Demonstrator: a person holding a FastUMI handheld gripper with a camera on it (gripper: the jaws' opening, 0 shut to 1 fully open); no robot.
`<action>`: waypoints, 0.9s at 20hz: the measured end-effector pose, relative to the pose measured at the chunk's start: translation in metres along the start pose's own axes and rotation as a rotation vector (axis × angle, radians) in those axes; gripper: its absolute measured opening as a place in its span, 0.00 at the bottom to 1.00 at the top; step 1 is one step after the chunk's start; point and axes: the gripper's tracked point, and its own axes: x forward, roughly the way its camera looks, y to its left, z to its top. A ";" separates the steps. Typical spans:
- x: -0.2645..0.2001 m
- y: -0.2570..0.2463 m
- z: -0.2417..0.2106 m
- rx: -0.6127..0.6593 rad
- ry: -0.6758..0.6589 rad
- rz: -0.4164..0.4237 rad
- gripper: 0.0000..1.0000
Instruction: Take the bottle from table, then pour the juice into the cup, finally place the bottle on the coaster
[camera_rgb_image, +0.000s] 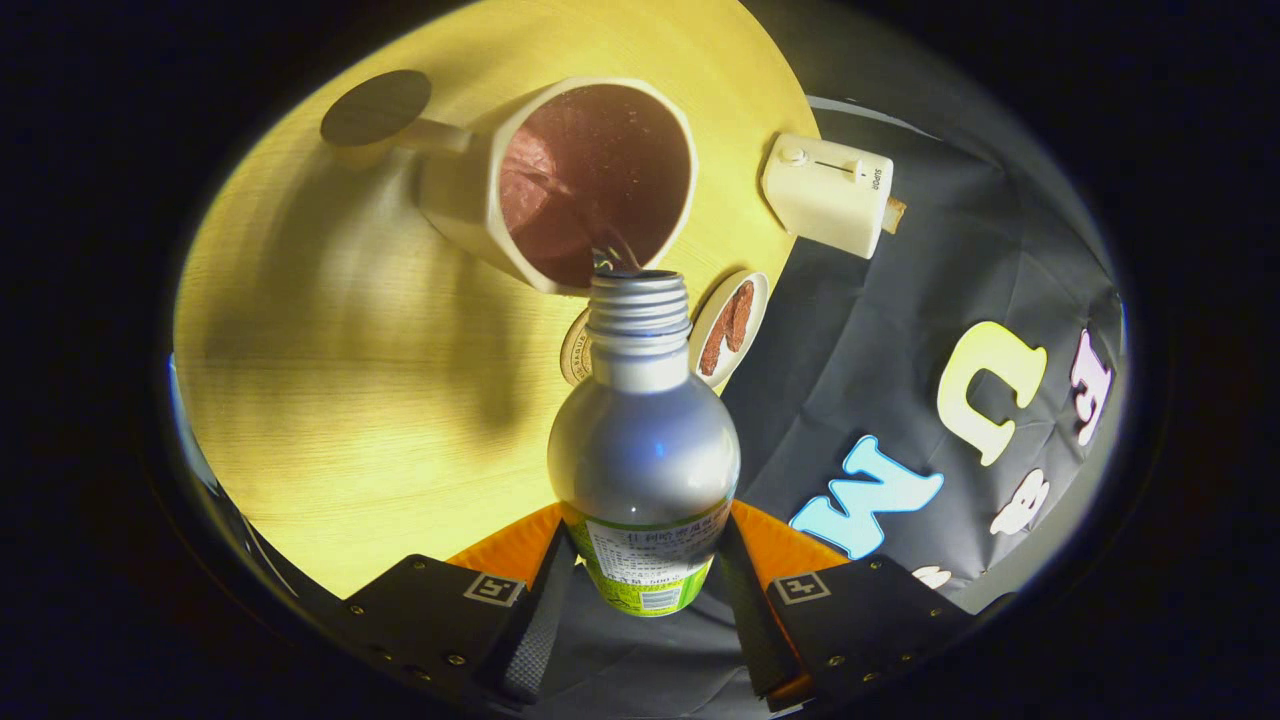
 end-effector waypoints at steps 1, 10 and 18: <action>-0.001 -0.001 0.001 -0.003 0.001 -0.001 0.75; 0.000 -0.006 0.000 -0.040 0.016 -0.004 0.75; -0.002 -0.009 -0.004 -0.084 0.039 0.005 0.75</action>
